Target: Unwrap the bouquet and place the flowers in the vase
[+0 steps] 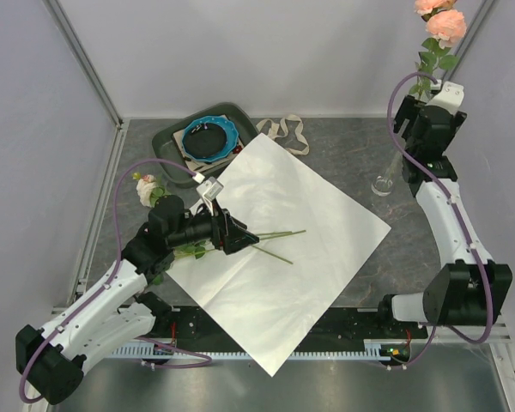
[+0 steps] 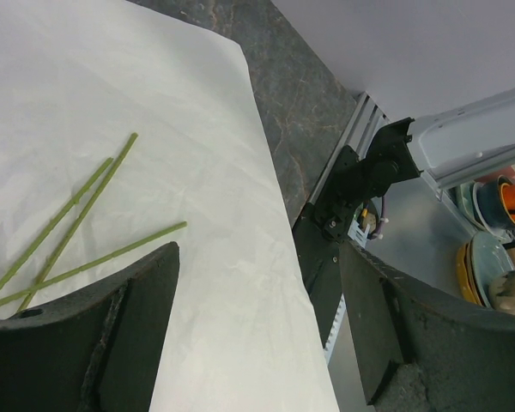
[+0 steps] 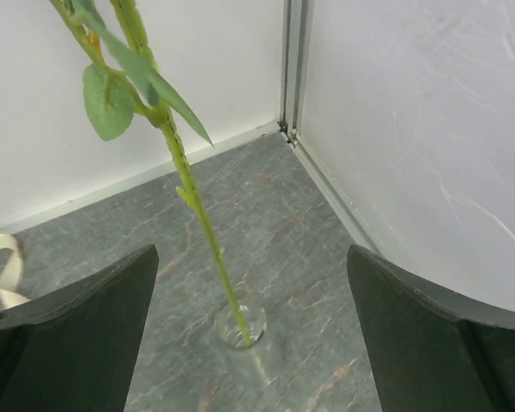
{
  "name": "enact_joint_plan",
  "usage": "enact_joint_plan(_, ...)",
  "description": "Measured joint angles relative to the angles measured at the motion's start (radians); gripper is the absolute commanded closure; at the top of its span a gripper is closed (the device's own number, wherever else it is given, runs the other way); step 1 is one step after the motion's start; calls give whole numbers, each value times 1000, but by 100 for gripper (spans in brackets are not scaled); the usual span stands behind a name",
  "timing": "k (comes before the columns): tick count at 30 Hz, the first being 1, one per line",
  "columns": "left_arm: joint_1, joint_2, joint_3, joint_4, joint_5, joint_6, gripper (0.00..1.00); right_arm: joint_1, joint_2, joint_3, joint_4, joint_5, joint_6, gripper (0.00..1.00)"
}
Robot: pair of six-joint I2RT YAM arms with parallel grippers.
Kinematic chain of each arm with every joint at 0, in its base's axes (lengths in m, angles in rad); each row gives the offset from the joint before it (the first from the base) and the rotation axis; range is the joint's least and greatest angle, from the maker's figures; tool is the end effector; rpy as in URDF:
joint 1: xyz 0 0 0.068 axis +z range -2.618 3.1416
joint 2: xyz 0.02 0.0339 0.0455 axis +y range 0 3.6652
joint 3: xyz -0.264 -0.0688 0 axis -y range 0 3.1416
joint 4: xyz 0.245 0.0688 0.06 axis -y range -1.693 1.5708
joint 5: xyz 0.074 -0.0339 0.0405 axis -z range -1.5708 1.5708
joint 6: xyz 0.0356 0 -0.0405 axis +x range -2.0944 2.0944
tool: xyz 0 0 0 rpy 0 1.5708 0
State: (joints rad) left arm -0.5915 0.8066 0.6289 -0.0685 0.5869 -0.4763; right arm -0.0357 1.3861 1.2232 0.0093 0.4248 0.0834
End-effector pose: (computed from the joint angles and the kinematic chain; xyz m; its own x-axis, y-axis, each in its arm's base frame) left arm 0.1464 -0.1221 0.2946 -0.5971 -0.0588 -0.8000 0.7161 0.4104 -0.5646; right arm 0.3275 -0.0264 0.3762 -0.1158 0.0801 -0.9900 0.4508 0.8924 0.0195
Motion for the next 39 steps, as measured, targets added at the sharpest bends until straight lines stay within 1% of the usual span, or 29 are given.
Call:
enact_joint_plan(2,0,3,0,5,1,0,18,0,-53,-10,-51,1,51,2)
enact_joint_plan(5,0,10,1,-5,-14,0,22,16,-169,-62,-120,-20,133,2)
enact_joint_plan(6,0,12,1,-10,-22,0,22,39,-213,-87,-143,-19,153,2)
enact_joint_plan(7,0,16,6,-27,-64,-3,22,76,-254,-107,-163,-21,166,2)
enact_joint_plan(8,0,23,19,-59,-105,-8,22,131,-291,-133,-175,-20,173,2)
enact_joint_plan(9,-1,30,32,-85,-150,-17,22,212,-329,-159,-186,-16,175,2)
enact_joint_plan(11,4,56,71,-159,-283,-60,22,386,-383,-211,-211,-14,178,2)
enact_joint_plan(13,24,82,97,-216,-393,-115,20,539,-402,-259,-229,-24,185,2)
enact_joint_plan(14,40,93,100,-234,-433,-143,19,595,-401,-282,-236,-33,187,2)
enact_joint_plan(16,88,121,101,-269,-486,-203,20,712,-381,-334,-243,-47,198,2)
enact_joint_plan(17,117,142,101,-282,-501,-237,20,750,-369,-356,-243,-54,203,2)
enact_joint_plan(19,178,191,107,-306,-512,-302,21,849,-332,-407,-244,-70,214,2)
enact_joint_plan(21,250,273,127,-337,-518,-383,24,920,-296,-439,-245,-99,226,2)
enact_joint_plan(23,315,374,153,-357,-518,-449,28,956,-277,-452,-244,-127,236,2)
enact_joint_plan(25,356,471,174,-363,-533,-501,30,967,-277,-455,-242,-146,242,2)
enact_joint_plan(28,367,576,185,-364,-544,-555,44,969,-300,-466,-223,-164,243,2)
enact_joint_plan(29,367,598,189,-366,-545,-568,52,969,-313,-474,-219,-165,243,2)
enact_joint_plan(30,367,621,194,-367,-549,-583,54,969,-330,-484,-217,-165,242,2)
enact_joint_plan(39,367,665,205,-379,-639,-692,54,969,-478,-529,-260,-111,218,2)
